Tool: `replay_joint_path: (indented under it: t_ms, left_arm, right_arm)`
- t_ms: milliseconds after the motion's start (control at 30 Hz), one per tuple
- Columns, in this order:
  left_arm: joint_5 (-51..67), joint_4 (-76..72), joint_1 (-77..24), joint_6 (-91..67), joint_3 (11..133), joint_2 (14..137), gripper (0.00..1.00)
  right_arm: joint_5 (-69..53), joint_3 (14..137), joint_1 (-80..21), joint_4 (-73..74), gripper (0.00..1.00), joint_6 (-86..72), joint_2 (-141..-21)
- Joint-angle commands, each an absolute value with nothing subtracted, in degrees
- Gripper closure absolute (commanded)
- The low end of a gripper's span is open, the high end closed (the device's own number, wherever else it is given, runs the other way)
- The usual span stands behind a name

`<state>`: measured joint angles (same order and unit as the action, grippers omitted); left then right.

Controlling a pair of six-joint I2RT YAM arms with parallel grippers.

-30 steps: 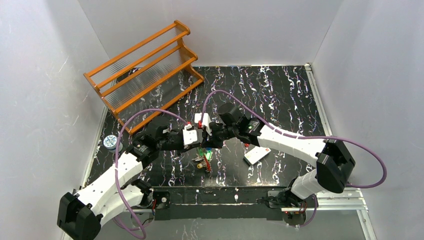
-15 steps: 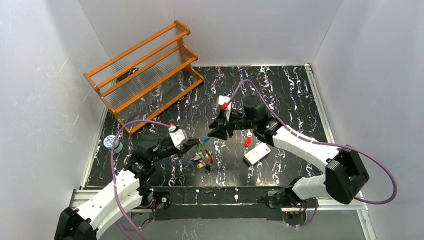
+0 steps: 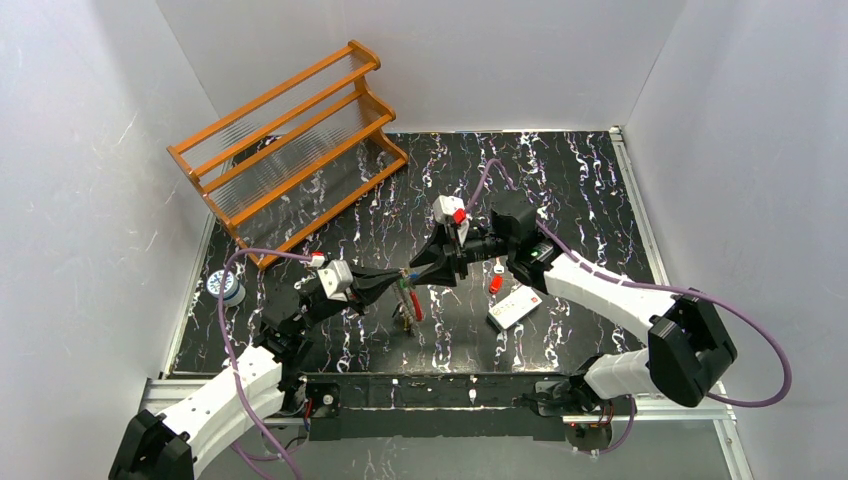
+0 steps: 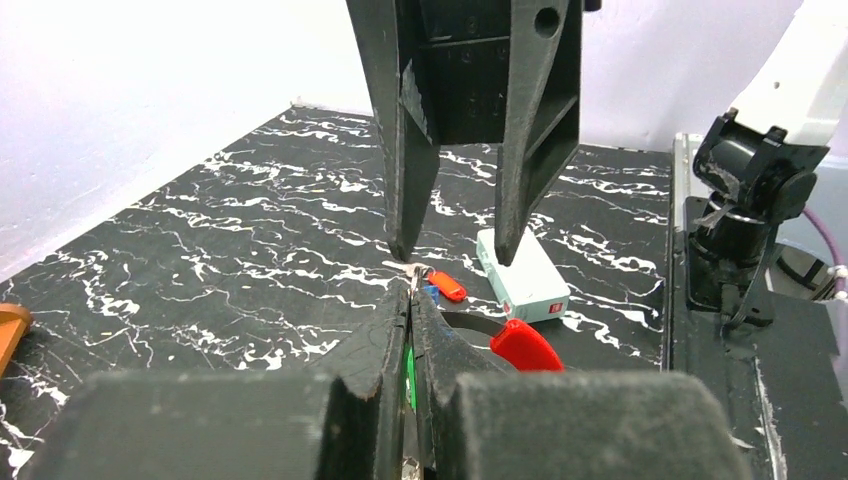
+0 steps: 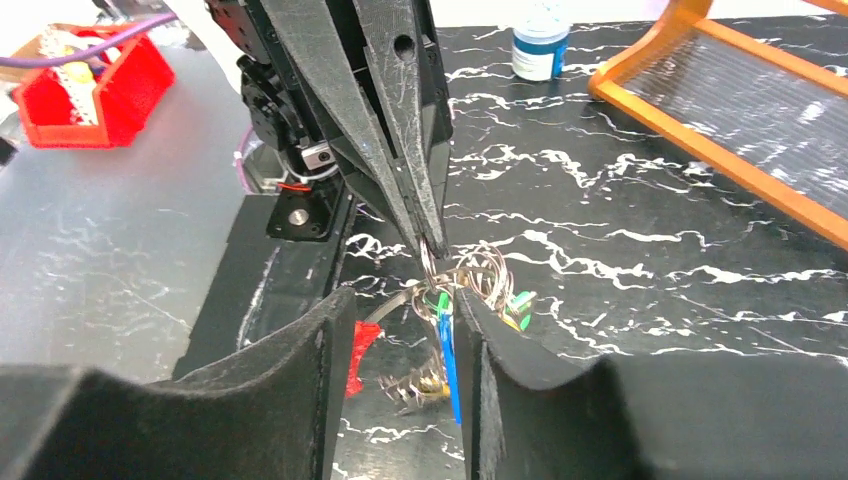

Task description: Put the keys on the keyring

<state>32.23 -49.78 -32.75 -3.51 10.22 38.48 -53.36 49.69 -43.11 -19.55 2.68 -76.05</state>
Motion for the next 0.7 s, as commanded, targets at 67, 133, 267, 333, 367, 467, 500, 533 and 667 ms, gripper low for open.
replay_joint_path:
  t_ms: [67,133,267,333,367,467,500,533,667]
  left_arm:
    - [33.84,-55.63,-32.96,-5.36,10.72,38.33,1.00]
    - [33.84,-55.72,-32.96,-5.45,10.72,38.17,1.00]
    - [33.86,-55.89,-32.95,-5.62,10.72,37.97,1.00]
    - [33.89,-56.05,-32.96,-5.69,10.81,38.05,1.00]
    - [33.86,-56.07,-32.96,-5.71,10.81,38.04,1.00]
    - [33.84,-56.34,-32.96,-5.74,10.85,38.06,1.00]
    - [33.84,-56.38,-32.96,-5.72,10.82,38.09,1.00]
    - [33.84,-56.40,-32.96,-5.71,10.81,38.02,1.00]
    - [32.93,-56.35,-32.96,-5.45,10.27,37.97,1.00]
  right_arm:
    - [-57.74,49.99,-43.03,-25.18,0.63,-2.21,-79.17]
    - [-57.29,50.01,-43.02,-25.00,0.71,-2.39,-79.85]
    - [-57.11,49.59,-43.01,-25.47,0.84,-3.13,-81.11]
    - [-57.09,49.44,-42.99,-25.43,0.84,-3.24,-81.65]
    - [-57.09,49.40,-43.02,-25.47,0.84,-3.24,-81.91]
    - [-57.11,49.33,-43.12,-25.44,0.84,-3.47,-82.34]
    - [-57.05,49.32,-43.09,-25.44,0.83,-3.43,-82.35]
    - [-56.81,49.31,-43.08,-25.42,0.81,-3.35,-82.21]
    - [-54.55,49.01,-43.09,-24.23,0.56,-1.79,-80.75]
